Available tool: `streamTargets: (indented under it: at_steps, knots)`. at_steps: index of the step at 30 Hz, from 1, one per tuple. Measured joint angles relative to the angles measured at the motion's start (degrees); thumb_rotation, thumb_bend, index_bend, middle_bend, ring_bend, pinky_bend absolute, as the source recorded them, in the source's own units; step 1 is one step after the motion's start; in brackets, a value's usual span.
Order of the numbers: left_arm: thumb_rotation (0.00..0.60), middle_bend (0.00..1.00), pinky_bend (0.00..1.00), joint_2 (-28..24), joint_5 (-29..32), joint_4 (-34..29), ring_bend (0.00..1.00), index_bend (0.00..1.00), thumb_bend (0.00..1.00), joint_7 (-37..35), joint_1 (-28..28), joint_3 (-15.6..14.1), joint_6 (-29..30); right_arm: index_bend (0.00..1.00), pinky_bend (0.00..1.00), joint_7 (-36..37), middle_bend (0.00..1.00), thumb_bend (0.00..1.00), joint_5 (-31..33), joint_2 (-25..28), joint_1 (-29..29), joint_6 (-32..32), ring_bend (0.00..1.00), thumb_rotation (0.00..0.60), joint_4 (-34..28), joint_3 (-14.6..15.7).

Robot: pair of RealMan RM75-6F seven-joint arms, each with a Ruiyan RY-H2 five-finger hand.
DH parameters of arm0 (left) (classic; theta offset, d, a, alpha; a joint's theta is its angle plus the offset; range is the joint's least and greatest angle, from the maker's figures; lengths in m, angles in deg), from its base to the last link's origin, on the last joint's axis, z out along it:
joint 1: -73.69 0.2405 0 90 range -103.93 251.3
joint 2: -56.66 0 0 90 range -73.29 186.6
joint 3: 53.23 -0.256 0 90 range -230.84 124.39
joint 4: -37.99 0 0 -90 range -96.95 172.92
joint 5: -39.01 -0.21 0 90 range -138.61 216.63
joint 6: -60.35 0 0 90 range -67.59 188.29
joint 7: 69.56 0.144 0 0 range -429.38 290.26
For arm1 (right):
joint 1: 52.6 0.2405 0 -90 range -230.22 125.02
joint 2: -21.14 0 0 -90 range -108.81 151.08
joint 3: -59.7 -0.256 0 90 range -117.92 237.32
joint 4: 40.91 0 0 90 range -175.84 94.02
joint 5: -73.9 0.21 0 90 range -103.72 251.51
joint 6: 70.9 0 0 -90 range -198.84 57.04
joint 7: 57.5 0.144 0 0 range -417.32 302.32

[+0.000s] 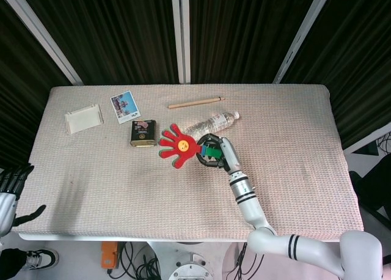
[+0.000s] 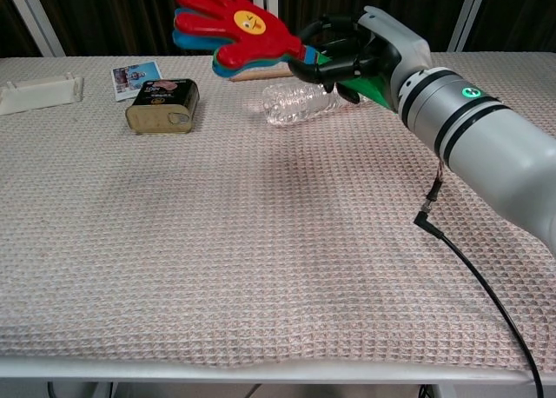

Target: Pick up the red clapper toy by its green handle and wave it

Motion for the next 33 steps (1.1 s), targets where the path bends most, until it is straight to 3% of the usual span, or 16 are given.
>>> streamTargets:
  at_steps: [7,11,16,19,23,29,33]
  knots:
    - [0.6,0.06,0.04,-0.09,0.01,-0.16,0.0,0.03,0.16,0.11,-0.23,0.09,-0.21,0.92,0.88,21.02,0.72,0.46,5.23,5.58,-2.82,10.8,0.71,0.6,-5.27,-6.42]
    - [0.6,0.06,0.04,-0.01,0.08,-0.3,0.0,0.03,0.16,0.17,-0.41,0.15,-0.44,0.92,0.88,31.2,0.72,0.48,4.35,9.41,-4.15,20.1,0.71,0.6,-6.34,-8.87]
    - [0.6,0.06,0.04,0.05,0.15,-0.42,0.0,0.03,0.16,0.12,-0.56,0.12,-0.78,0.89,0.89,30.71,0.73,0.48,-4.4,11.52,-3.59,22.61,0.72,0.6,-5.39,-7.64]
    - [0.6,0.06,0.04,0.06,0.21,-0.47,0.0,0.03,0.16,-0.01,-0.57,0.1,-0.85,0.89,0.9,23.92,0.74,0.48,-9.2,12.44,-2.65,21.58,0.72,0.6,-4.41,-5.82]
    - [0.6,0.06,0.04,0.1,0.28,-0.45,0.0,0.03,0.16,-0.28,-0.61,0.01,-1.1,0.89,0.91,7.43,0.75,0.48,-11.07,13.7,-1.41,19.49,0.73,0.6,-4.0,-3.38]
    - [0.6,0.06,0.04,0.22,0.19,-0.57,0.0,0.03,0.16,-0.25,-0.75,0.02,-1.13,0.89,0.91,-20.52,0.75,0.48,-8.11,16.17,0.15,16.27,0.73,0.6,-6.94,-0.72]
    - [0.6,0.06,0.04,0.15,0.16,-0.76,0.0,0.03,0.16,-0.14,-0.76,-0.02,-1.12,0.89,0.91,-30.25,0.75,0.47,-5.25,17.67,0.54,15.28,0.73,0.6,-9.66,-0.48]
